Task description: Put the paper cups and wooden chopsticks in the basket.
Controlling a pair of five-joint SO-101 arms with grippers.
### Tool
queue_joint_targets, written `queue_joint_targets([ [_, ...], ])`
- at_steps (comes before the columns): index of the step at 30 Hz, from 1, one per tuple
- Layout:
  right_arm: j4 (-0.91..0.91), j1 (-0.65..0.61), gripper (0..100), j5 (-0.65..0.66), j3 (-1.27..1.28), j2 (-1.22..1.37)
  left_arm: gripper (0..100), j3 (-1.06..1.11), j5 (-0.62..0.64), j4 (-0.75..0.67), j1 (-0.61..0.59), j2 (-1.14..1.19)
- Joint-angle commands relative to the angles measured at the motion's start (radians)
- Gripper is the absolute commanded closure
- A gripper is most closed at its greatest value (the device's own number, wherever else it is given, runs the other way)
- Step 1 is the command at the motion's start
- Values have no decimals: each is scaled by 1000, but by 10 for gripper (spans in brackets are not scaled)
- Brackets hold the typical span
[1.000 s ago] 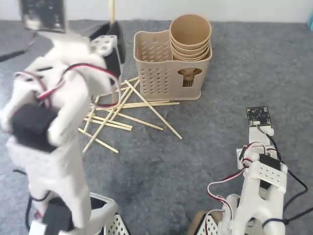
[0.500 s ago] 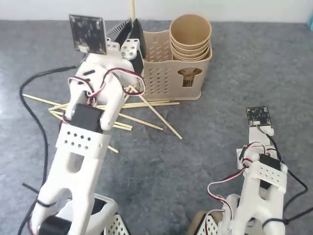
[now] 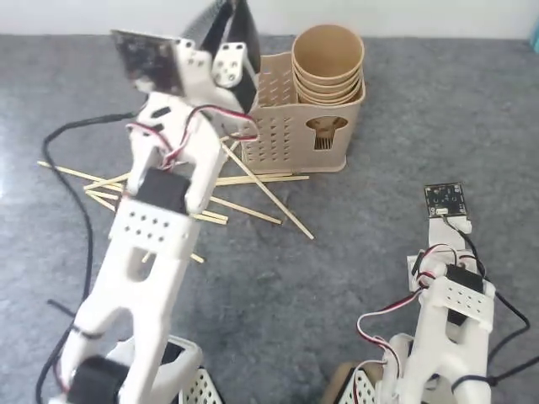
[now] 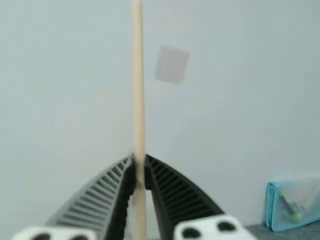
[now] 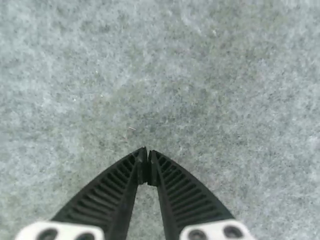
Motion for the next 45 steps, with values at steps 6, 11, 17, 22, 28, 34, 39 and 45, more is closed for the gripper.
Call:
queue_joint_targets([
  [6,8,-4,991,15,-6,-30,988,-54,5,-242,3,180],
  [11,7,-4,991,15,-6,-30,987,-56,2,-370,3,284],
  [17,7,-4,991,15,-6,-30,984,-56,0,-434,-14,350],
  [22,7,-5,991,15,-6,-30,892,-51,3,-425,-43,353],
  [28,5,-7,991,15,-6,-30,798,-33,3,-192,-86,249],
  [34,4,-7,991,15,-6,-30,798,-33,3,232,-176,-64],
  [39,5,-5,991,15,-8,-30,797,-28,2,651,-296,-365],
  [45,170,-77,991,15,-103,-27,797,-27,-104,1040,-453,-608],
])
